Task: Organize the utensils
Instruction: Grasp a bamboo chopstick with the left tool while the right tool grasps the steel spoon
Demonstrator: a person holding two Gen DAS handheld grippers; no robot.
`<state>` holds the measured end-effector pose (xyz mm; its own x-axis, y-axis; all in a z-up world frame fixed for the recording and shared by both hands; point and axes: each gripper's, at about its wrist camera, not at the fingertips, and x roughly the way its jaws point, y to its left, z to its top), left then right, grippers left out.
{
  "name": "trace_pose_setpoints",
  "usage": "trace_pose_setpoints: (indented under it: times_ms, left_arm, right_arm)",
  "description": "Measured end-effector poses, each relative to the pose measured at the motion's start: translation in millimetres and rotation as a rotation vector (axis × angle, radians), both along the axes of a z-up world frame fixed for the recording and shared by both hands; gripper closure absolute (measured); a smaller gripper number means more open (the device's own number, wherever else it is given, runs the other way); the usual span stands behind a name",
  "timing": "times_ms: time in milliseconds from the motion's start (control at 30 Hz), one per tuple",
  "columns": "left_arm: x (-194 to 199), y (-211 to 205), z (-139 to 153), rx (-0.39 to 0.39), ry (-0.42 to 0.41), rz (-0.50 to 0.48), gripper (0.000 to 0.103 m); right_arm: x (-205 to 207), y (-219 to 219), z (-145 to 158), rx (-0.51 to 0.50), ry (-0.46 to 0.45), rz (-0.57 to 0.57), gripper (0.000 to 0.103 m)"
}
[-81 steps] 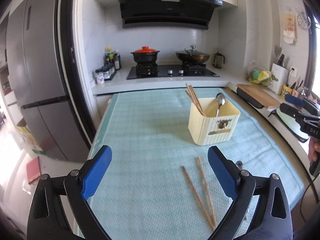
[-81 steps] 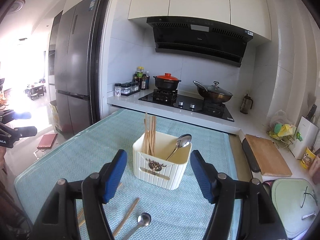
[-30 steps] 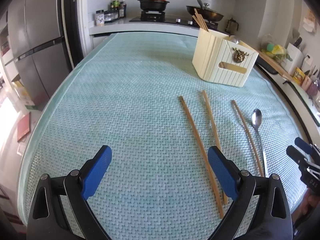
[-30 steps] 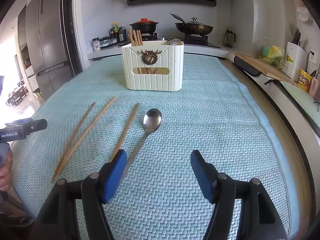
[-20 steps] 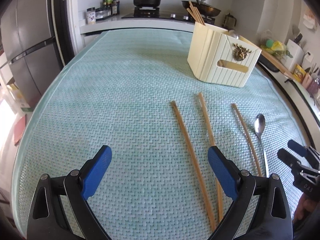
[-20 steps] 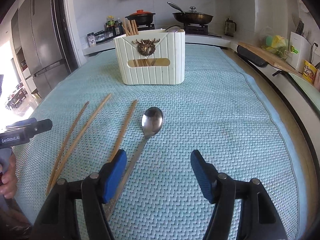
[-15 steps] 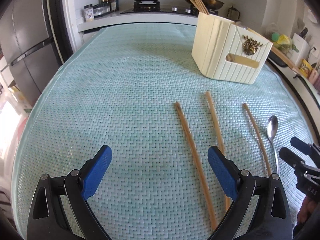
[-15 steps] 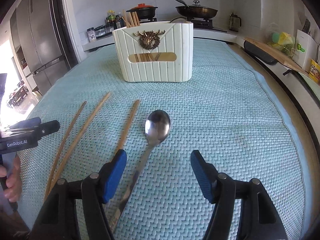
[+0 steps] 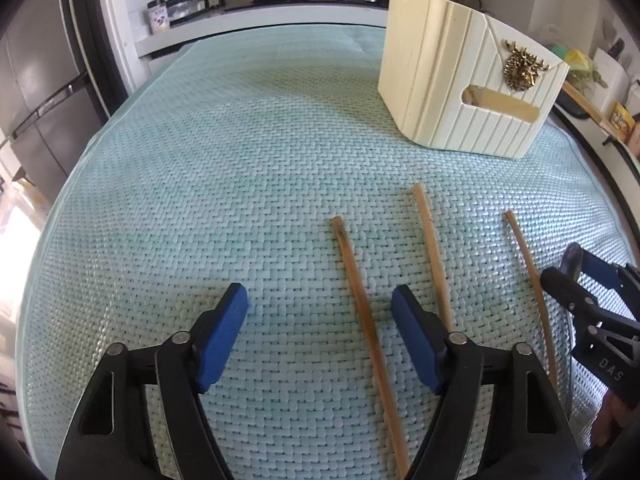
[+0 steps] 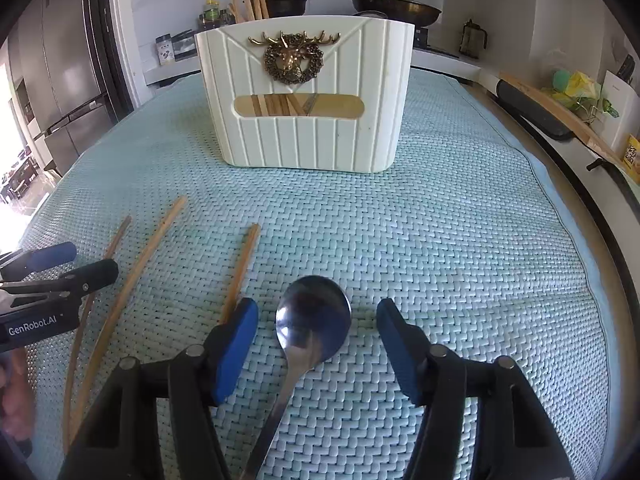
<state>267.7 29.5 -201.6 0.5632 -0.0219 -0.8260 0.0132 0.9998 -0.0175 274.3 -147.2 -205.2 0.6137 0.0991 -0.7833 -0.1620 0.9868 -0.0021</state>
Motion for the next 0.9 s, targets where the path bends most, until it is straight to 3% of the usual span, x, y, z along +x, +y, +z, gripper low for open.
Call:
trace_pose_setpoints:
  times_ms: [167,233,267,467,667,700,733,767,900]
  left_arm:
    - [4.5,-12.5,3.2,0.005,-0.001,-0.045,0.066]
    - [4.2,-13.6,4.1,-0.022,0.005,-0.049,0.089]
    - [4.4,-13.3,4.2,-0.036,0.007,-0.047,0.093]
    - [2.7,-1.1,6.3,-0.111,0.006,-0.019,0.099]
    - [-10.2,10.2,23.1,-0.145,-0.044,0.0,0.099]
    - [-11.9,11.4,26.5,-0.147,-0.053,0.002,0.099]
    - [-13.0,12.4,29.2,-0.15,-0.057,0.003,0.099]
    - [-13.6,13.8,31.2,-0.156,-0.058,0.002,0.099]
    - [-15.9,20.1,35.6,-0.162,-0.071,0.009,0.099]
  right_arm:
    - [2.2,-6.1,2.1,0.017,-0.006,-0.016,0.068]
    - [2.6,-9.0,2.5,0.035,-0.005,-0.018,0.068]
    - [2.2,-10.4,2.8,0.043,-0.005,-0.02,0.068]
    - [-1.2,-24.4,7.2,0.079,-0.026,-0.027,0.068]
    - [-12.0,-35.4,22.1,0.116,-0.079,-0.026,0.075]
    - [-12.0,-34.7,23.3,0.11,-0.078,-0.018,0.078]
    - [-11.4,-34.4,23.5,0.109,-0.074,-0.008,0.09]
    - [-10.7,-34.7,23.1,0.104,-0.069,-0.004,0.092]
    - [-12.8,-41.6,25.1,0.099,-0.054,-0.018,0.092]
